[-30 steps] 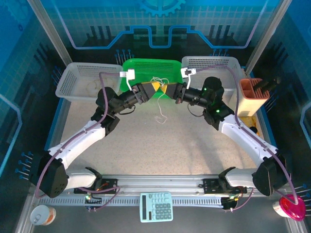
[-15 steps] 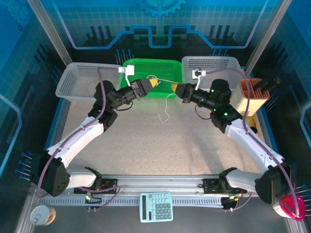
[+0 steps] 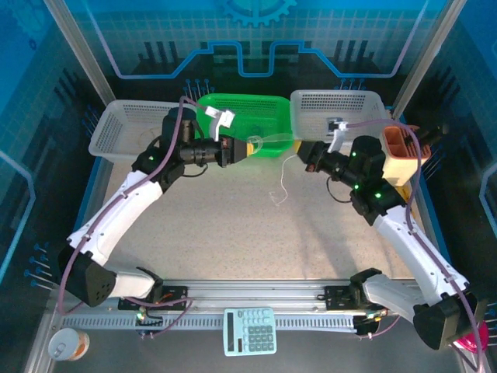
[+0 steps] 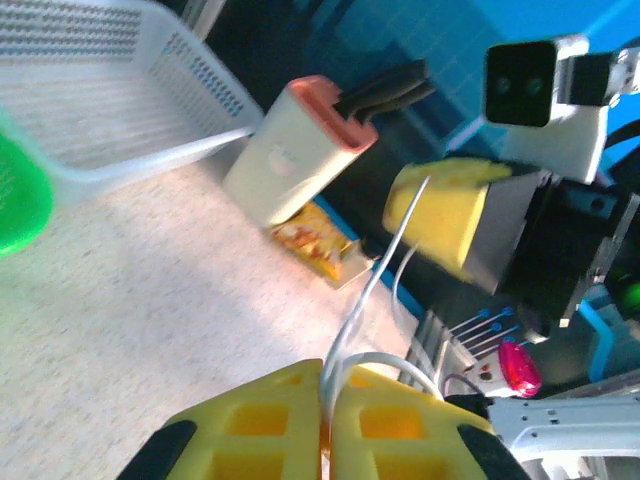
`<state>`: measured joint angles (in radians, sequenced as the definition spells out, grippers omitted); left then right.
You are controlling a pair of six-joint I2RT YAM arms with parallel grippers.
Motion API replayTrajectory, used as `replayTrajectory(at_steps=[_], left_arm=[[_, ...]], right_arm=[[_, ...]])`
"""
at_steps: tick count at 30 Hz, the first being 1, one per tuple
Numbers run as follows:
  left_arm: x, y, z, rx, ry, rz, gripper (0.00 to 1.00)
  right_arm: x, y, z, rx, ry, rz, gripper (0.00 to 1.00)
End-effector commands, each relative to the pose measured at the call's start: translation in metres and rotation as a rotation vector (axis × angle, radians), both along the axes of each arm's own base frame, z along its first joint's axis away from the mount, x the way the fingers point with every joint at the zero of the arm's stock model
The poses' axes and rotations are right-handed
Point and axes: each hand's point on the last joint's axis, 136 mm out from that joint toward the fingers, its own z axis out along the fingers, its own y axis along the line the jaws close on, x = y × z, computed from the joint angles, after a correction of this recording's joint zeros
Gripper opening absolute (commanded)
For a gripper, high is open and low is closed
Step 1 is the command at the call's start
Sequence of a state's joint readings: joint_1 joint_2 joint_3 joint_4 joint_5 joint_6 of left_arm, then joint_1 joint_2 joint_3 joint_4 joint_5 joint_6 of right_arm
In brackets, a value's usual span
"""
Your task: Untangle the cables
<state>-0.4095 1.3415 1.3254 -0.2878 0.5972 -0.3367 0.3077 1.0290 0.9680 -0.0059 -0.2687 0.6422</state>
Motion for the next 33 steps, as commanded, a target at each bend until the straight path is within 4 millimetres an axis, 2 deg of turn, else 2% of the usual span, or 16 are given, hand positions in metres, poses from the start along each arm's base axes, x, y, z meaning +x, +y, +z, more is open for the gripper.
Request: replayTrajectory(at_steps=[1, 2, 3, 4, 7, 11, 14, 17, 22, 26, 29, 33], left_arm=[[0.007, 0.032, -0.020, 0.111, 0.031, 0.120, 0.11], [0.012, 0.039, -0.020, 0.116, 0.013, 0.175, 0.16], [0.015, 0.046, -0.017, 0.117, -0.012, 0.230, 0.27], [0.016, 0.051, -0.015, 0.114, -0.033, 0.263, 0.27], [0.019, 0.063, -0.008, 0.100, -0.084, 0.329, 0.20], [0.021, 0.066, -0.003, 0.084, -0.100, 0.355, 0.19], [0.020, 0.067, 0.002, 0.052, -0.111, 0.369, 0.26], [0.018, 0.068, 0.008, 0.021, -0.127, 0.378, 0.30], [0.016, 0.071, 0.018, -0.026, -0.147, 0.399, 0.47], [0.013, 0.075, 0.025, -0.047, -0.165, 0.418, 0.61], [0.010, 0.075, 0.027, -0.053, -0.167, 0.415, 0.67], [0.009, 0.075, 0.027, -0.059, -0.164, 0.417, 0.85]], right_arm=[[0.020, -0.046, -0.005, -0.033, 0.005, -0.219, 0.00], [0.020, -0.046, -0.007, -0.036, 0.008, -0.220, 0.00], [0.022, -0.046, -0.008, -0.039, 0.009, -0.224, 0.00], [0.022, -0.046, -0.008, -0.040, 0.010, -0.224, 0.00], [0.025, -0.045, -0.009, -0.041, 0.014, -0.218, 0.00], [0.033, -0.044, -0.013, -0.041, 0.020, -0.229, 0.00], [0.041, -0.043, -0.016, -0.049, 0.024, -0.249, 0.00], [0.052, -0.040, -0.017, -0.074, 0.019, -0.287, 0.00], [0.085, -0.039, -0.016, -0.164, -0.021, -0.415, 0.00], [0.123, -0.042, -0.015, -0.235, -0.052, -0.521, 0.00], [0.152, -0.045, -0.008, -0.288, -0.093, -0.590, 0.00], [0.188, -0.053, 0.005, -0.358, -0.149, -0.687, 0.00]])
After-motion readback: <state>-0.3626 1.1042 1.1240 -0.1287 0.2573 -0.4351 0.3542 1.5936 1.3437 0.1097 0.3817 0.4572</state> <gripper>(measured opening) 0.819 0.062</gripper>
